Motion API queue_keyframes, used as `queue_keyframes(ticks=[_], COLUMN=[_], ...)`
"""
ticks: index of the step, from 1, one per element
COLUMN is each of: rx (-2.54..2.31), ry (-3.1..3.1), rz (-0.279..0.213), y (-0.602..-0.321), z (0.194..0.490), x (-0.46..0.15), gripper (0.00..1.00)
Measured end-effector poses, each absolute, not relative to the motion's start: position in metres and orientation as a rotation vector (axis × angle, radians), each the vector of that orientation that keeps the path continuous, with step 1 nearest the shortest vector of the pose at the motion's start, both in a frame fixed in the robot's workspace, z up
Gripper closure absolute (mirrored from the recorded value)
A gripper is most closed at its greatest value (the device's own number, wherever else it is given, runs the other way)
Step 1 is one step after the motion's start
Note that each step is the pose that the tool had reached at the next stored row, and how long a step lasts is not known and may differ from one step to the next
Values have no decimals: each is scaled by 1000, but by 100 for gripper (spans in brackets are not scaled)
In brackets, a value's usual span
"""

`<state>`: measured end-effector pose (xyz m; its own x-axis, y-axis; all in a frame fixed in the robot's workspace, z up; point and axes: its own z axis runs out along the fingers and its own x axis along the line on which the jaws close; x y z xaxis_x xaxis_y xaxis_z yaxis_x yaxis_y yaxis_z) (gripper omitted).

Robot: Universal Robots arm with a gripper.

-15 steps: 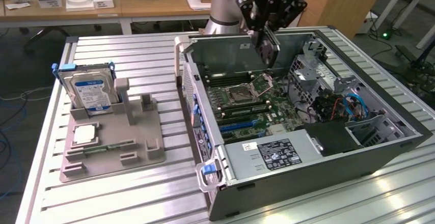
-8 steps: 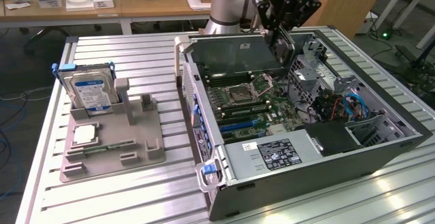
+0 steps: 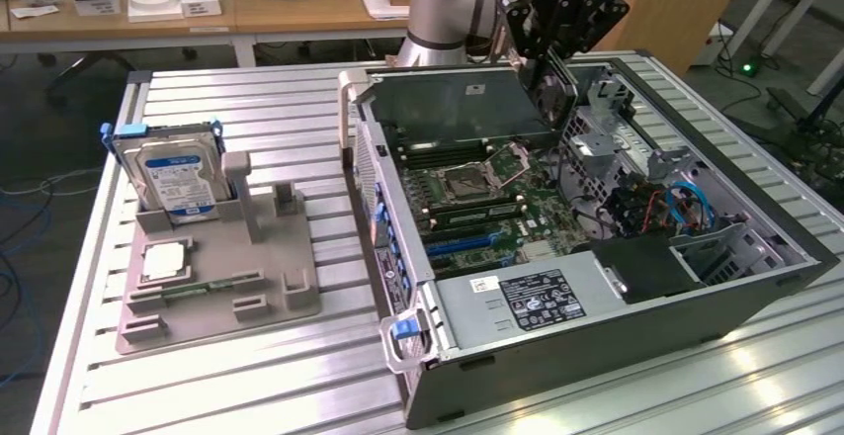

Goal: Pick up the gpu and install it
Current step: 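Insert the gpu into the slot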

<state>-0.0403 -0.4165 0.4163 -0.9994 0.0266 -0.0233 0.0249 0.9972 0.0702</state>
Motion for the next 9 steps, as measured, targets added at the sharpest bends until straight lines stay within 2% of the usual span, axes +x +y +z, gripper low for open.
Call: queue_keyframes(ticks=[9], rx=[40], ry=[3115], rz=[109], y=[-417], z=[416], x=[-40], gripper=[72])
